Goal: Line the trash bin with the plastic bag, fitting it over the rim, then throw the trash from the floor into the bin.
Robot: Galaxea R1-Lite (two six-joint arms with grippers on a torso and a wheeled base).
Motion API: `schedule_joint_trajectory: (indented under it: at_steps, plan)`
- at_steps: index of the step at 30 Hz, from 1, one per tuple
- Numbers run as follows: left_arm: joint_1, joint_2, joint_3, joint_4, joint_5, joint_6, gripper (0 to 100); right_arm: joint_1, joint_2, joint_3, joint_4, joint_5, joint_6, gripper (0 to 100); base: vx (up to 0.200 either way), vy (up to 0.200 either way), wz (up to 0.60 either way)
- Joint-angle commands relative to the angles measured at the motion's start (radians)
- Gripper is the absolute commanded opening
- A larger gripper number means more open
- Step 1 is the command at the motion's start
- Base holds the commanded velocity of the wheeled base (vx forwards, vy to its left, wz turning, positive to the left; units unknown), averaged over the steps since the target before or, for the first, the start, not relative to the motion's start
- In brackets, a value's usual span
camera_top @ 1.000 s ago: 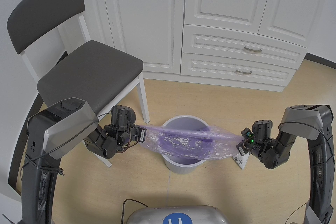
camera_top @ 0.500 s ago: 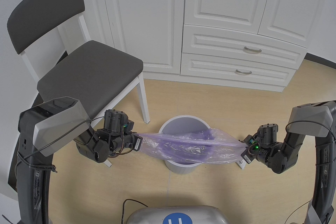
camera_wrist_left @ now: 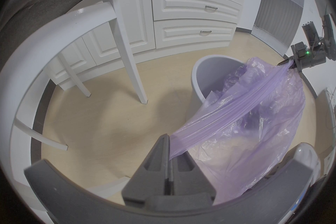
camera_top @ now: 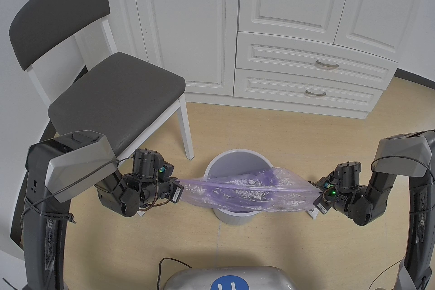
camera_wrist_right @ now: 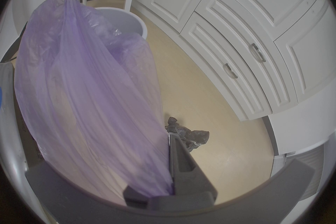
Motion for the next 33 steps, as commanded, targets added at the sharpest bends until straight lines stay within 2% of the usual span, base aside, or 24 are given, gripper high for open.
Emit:
schedule_joint_trajectory:
  at_steps: [1,8,14,24,33]
  plan:
    - [-0.001,0.033,-0.005,-0.013,0.003,0.0,0,0.003,0.021,0.001,0.0,-0.001,-0.009,0,0.0,0.0,0.0]
    - [-0.015,0.065,-0.008,-0.028,0.008,0.0,0,0.012,0.059,-0.028,-0.002,-0.01,-0.008,0,0.0,0.0,0.0]
    - [-0.009,0.048,0.005,-0.028,0.005,0.003,0,-0.011,0.027,-0.022,-0.003,-0.009,-0.009,0,0.0,0.0,0.0]
    - [0.007,0.036,0.037,-0.028,0.0,0.069,0,-0.021,0.002,0.002,-0.003,-0.002,-0.025,0,0.0,0.0,0.0]
    - [0.014,-0.018,0.077,-0.028,-0.033,0.075,0,-0.021,-0.05,0.035,-0.005,-0.001,-0.026,0,0.0,0.0,0.0]
